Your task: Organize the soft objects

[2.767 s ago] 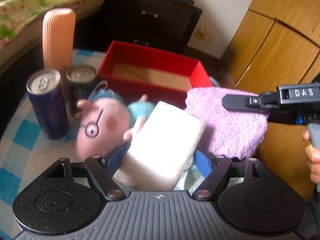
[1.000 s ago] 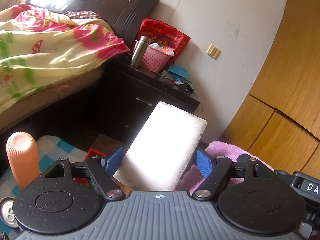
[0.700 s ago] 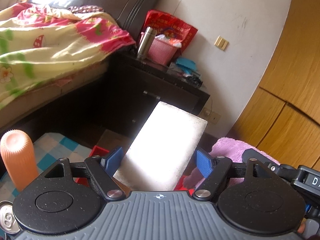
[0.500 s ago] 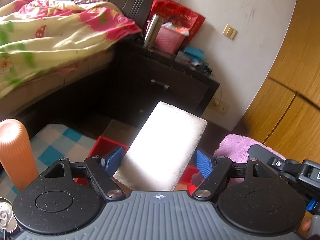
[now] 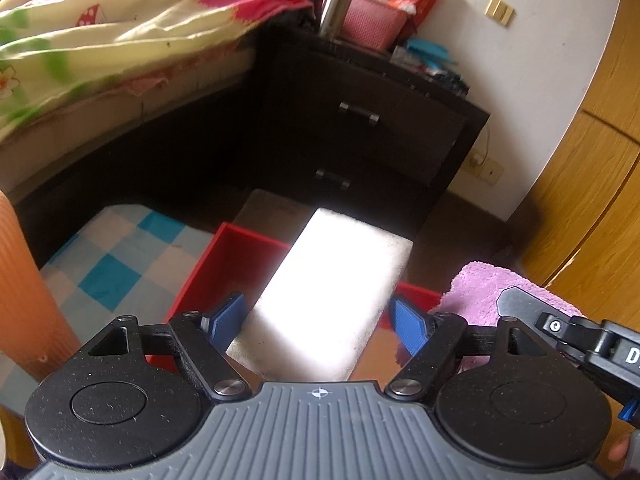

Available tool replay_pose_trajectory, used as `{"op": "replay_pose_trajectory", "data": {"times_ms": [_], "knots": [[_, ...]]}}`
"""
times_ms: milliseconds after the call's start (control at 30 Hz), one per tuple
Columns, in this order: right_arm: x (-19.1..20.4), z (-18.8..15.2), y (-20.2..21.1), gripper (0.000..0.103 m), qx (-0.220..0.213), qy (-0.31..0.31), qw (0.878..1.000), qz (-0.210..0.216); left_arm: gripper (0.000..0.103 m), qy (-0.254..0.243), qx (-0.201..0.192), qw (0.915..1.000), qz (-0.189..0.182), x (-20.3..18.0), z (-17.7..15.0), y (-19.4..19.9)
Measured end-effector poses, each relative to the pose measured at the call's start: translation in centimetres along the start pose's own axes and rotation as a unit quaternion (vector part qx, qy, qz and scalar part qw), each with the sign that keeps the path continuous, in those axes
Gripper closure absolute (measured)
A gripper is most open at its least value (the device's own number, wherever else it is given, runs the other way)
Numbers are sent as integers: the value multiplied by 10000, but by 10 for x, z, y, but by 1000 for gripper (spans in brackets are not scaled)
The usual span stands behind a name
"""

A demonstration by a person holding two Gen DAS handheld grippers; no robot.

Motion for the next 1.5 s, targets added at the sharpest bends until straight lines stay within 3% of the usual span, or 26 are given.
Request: {"op": "replay_pose_trajectory", "data": {"times_ms": [300, 533, 733, 1033, 1233, 1300, 1333, 1433, 1500], "knots": [[-22, -9, -35, 103, 371, -129, 9982, -460, 18, -230, 208, 9993, 202, -3, -6, -14], [-19, -11, -34, 103, 359, -109, 9976, -589, 9, -254, 176, 9990, 312, -4, -5, -8], [-12, -10, -28, 90, 324, 19, 9969, -723, 6, -292, 129, 9987, 408, -5, -5, -2], [-6, -8, -19, 78, 984, -320, 9910, -844, 6, -334, 90, 9988, 359, -3, -10, 20], [1, -3, 5, 76, 930, -400, 9919, -764, 6, -255, -27, 9993, 281, 6, -14, 45], [-2, -5, 4, 68, 903, -311, 9920, -824, 6, -210, -38, 9994, 254, 9, -18, 52], [-5, -6, 2, 68, 801, -340, 9907, -1042, 6, -185, -39, 9995, 244, 10, -20, 54], [-5, 6, 4, 67, 420, -492, 9963, -574, 6, -192, -36, 9996, 187, 12, -24, 60], [0, 14, 5, 67, 107, -506, 9969, -587, 6, -328, 1, 9993, 194, 9, -25, 58]]}}
Point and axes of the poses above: each gripper's, at about its wrist camera, not at the fingertips, and y roughly against the way its jaws point, x to its left, z to its top, the point moved 1 cm from there along -y, roughly the way its jaws point, and after that the axes turned 7 degrees about -y, right-handed, at the moved point
